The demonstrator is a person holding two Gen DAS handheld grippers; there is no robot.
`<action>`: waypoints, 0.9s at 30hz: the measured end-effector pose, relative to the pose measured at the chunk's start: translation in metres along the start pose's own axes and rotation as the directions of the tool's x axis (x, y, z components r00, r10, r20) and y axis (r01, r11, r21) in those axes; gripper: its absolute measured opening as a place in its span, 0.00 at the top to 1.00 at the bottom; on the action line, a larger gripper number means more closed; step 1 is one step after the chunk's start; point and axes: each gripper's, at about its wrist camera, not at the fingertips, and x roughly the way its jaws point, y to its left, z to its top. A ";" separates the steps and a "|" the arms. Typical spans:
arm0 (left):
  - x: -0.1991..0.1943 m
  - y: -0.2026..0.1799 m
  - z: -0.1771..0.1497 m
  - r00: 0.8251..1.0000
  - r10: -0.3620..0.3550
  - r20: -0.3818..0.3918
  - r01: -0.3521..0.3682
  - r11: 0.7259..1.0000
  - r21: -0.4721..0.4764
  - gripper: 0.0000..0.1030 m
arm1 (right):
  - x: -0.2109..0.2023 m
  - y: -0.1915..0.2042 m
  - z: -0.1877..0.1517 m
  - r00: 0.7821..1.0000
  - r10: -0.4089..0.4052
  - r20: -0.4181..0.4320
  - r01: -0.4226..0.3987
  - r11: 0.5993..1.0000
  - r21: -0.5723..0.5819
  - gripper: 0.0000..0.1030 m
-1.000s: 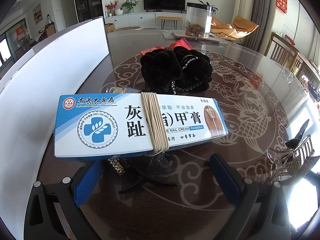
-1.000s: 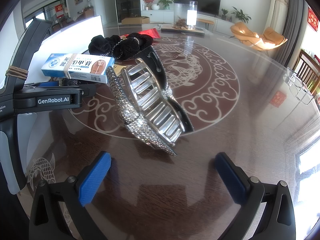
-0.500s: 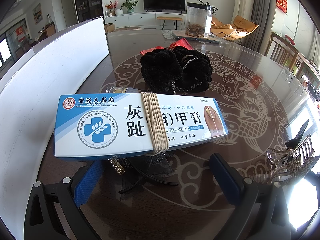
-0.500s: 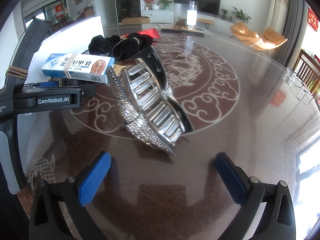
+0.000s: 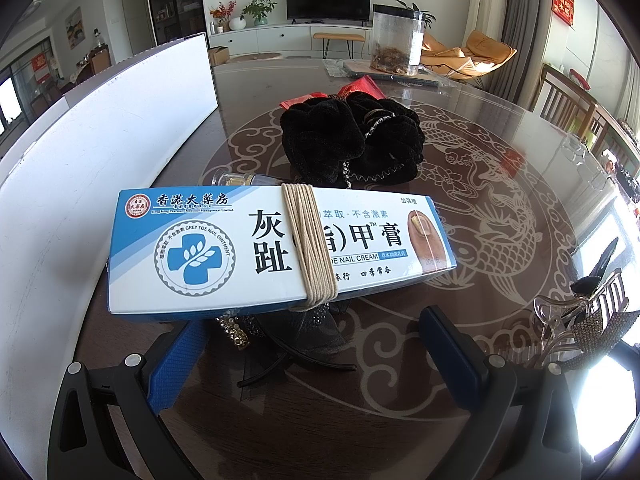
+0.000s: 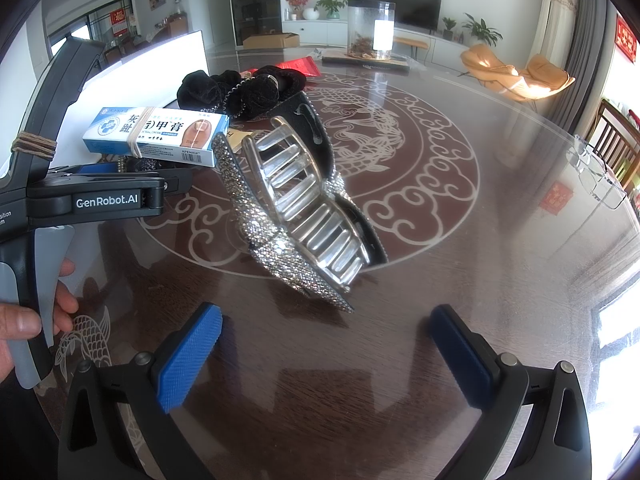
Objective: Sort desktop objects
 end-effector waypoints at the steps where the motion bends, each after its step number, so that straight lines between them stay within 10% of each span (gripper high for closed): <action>1: 0.001 -0.002 -0.001 1.000 -0.012 -0.014 0.012 1.000 0.017 0.00 | -0.001 0.000 -0.001 1.000 0.000 0.000 0.000 1.000 0.000 0.00; 7: -0.026 0.017 -0.036 0.995 -0.075 -0.060 0.082 0.990 0.113 0.00 | 0.001 0.000 0.001 1.000 0.001 0.000 -0.001 1.000 0.000 0.00; 12: -0.038 0.047 -0.033 0.970 -0.240 -0.030 0.237 0.968 -0.078 0.00 | 0.000 0.000 0.000 1.000 0.001 0.000 -0.001 1.000 0.000 0.00; 27: -0.041 0.047 -0.033 0.986 -0.155 0.052 0.159 0.984 -0.084 0.00 | 0.001 -0.007 0.005 0.996 0.089 0.017 -0.088 0.996 -0.033 0.00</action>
